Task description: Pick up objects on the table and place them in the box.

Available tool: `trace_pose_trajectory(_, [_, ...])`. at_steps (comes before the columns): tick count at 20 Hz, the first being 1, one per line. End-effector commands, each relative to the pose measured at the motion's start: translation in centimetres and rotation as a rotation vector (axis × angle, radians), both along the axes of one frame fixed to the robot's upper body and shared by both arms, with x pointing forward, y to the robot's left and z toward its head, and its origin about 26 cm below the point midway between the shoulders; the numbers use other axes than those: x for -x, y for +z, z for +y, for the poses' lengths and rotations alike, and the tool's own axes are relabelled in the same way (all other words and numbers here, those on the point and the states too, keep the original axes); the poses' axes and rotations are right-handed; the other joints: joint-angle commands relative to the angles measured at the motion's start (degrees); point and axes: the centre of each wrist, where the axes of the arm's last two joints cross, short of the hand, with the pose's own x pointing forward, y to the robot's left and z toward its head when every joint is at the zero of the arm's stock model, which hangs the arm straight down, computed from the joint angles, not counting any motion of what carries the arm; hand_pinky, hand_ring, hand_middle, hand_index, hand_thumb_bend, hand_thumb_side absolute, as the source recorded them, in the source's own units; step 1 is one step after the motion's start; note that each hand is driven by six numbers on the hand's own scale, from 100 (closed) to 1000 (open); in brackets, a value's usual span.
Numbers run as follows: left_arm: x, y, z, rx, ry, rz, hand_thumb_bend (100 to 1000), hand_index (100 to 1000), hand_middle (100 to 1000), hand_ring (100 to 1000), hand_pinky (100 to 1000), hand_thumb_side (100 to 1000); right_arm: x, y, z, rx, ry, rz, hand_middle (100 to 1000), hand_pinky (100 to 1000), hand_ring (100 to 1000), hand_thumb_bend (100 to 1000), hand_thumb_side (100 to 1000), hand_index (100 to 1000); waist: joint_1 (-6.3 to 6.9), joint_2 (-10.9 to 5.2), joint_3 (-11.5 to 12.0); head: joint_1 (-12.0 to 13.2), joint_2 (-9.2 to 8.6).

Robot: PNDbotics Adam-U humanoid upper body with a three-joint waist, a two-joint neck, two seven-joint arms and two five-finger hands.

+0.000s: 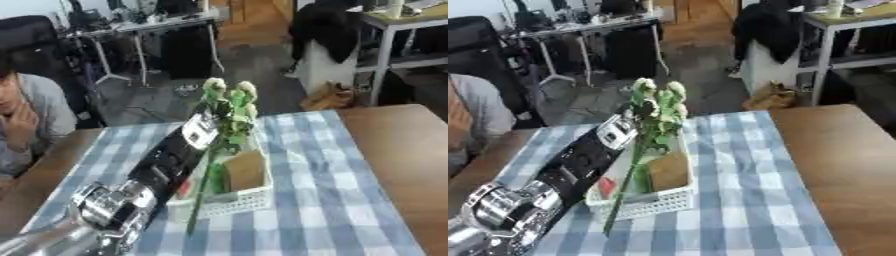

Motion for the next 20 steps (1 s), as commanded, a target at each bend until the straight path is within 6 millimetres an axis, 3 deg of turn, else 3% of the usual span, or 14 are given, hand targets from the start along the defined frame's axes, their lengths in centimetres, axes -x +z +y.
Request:
trace_pose_trajectory(1, [-1.4, 3.6, 1.5, -0.084, 0.015, -0.146, 100, 1000, 1000, 1000, 972, 827, 0.3, 0.9, 0.4, 0.000, 0.021, -0.034, 400, 524, 514, 100, 451, 443, 0.47, -0.04, 0.02, -0.15, 0.37])
trace_pose_trajectory(7, [-2.1, 5.4, 2.6, -0.247, 0.003, -0.265, 100, 1000, 1000, 1000, 993, 764, 0.3, 0.9, 0.4, 0.001, 0.024, -0.034, 400, 523, 514, 100, 453, 443, 0.48, -0.06, 0.02, -0.23, 0.37])
trace_pose_trajectory(8, [-2.1, 5.5, 2.7, -0.276, 0.002, -0.275, 100, 1000, 1000, 1000, 1000, 996, 0.3, 0.9, 0.4, 0.000, 0.024, -0.034, 400, 523, 514, 100, 453, 443, 0.47, -0.06, 0.02, -0.24, 0.37])
trace_pose_trajectory(9, [-2.3, 5.8, 3.1, -0.339, 0.001, -0.300, 100, 1000, 1000, 1000, 1000, 742, 0.3, 0.9, 0.4, 0.001, 0.024, -0.034, 400, 524, 514, 100, 454, 443, 0.50, -0.08, 0.03, -0.34, 0.37])
trace_pose_trajectory(16, [-2.8, 7.5, 5.1, -0.662, -0.016, -0.424, 100, 1000, 1000, 1000, 1000, 713, 0.3, 0.9, 0.4, 0.002, 0.026, -0.034, 400, 524, 514, 100, 456, 443, 0.49, -0.01, 0.18, -0.92, 0.37])
trace_pose_trajectory(20, [-3.0, 9.3, 5.6, -0.743, -0.011, -0.504, 100, 1000, 1000, 1000, 1000, 713, 0.3, 1.0, 0.4, 0.003, 0.027, -0.035, 400, 524, 514, 100, 457, 443, 0.46, 0.03, 0.25, -1.10, 0.37])
